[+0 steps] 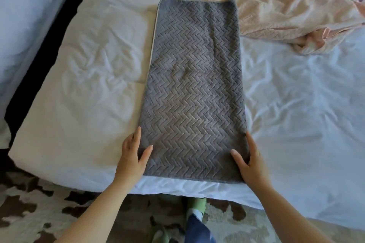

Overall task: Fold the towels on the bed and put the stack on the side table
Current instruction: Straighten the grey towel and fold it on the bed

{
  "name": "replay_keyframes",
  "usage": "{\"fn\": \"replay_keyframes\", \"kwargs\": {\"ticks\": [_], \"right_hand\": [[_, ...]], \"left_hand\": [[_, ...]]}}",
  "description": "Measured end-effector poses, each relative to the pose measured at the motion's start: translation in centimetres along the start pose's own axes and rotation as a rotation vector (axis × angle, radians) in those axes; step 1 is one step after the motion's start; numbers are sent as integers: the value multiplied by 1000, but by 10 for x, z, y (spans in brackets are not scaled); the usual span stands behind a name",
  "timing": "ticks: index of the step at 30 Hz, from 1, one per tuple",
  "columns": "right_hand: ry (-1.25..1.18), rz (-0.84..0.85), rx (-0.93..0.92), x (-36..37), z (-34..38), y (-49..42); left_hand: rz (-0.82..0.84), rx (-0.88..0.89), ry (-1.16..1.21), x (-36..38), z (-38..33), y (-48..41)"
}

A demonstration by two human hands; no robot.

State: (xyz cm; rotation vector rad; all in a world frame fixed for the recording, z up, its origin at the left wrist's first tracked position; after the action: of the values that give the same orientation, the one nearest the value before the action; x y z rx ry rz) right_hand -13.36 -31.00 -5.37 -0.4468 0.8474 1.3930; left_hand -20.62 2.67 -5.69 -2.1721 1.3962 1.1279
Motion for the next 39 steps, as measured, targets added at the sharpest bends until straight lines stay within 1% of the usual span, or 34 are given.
{"fn": "replay_keyframes", "kwargs": {"ticks": [3,5,7,9,12,15,17,19,21,23,25,27,29,31,34,35,37,39], "right_hand": [[-63,23,-32,0,-2,20],[-122,3,8,-2,-3,29],[-169,-52,65,-6,-2,37],[-165,-73,100,-10,2,44],[-112,-34,74,-15,7,51],[-173,36,84,-20,10,57],[-246,42,132,-29,14,58],[-307,66,164,-40,21,55],[-317,70,153,-53,30,46],[-340,98,153,-66,42,30],[-406,174,172,-77,56,10],[-476,232,174,-85,68,-15],[-464,256,122,-88,81,-41],[-405,271,57,-86,93,-65],[-387,313,40,-83,103,-100],[-373,337,34,-83,105,-110],[-324,337,10,-82,105,-129],[-291,227,6,-78,104,-147]], "left_hand": [[44,70,23,-9,11,15],[39,95,57,-15,15,22],[36,69,137,-24,15,29],[47,44,157,-34,16,33],[66,30,129,-46,18,40],[76,-25,162,-59,19,41],[69,-118,293,-68,15,37],[14,-222,483,-79,5,28],[-8,-267,594,-88,-10,14],[33,-271,689,-93,-29,-3],[63,-226,667,-95,-47,-21],[43,-123,533,-95,-62,-40],[-25,-43,399,-93,-72,-58],[-127,-29,312,-90,-82,-79],[-247,14,283,-84,-95,-112],[-246,2,307,-82,-98,-122],[-182,-102,363,-77,-102,-141],[-113,-186,374,-69,-102,-160]]}}
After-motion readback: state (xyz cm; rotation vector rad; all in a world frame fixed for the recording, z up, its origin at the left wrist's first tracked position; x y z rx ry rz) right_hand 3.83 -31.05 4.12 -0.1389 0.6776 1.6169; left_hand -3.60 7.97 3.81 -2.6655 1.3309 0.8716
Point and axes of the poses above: each hand's wrist, its own y-axis away from the middle knuckle, its own x-axis out of the palm, z = x × y, the point moved 1 cm from there along -y, towards the middle knuckle, and after that the axes turned 13 degrees about -z, right-handed, at the moved point
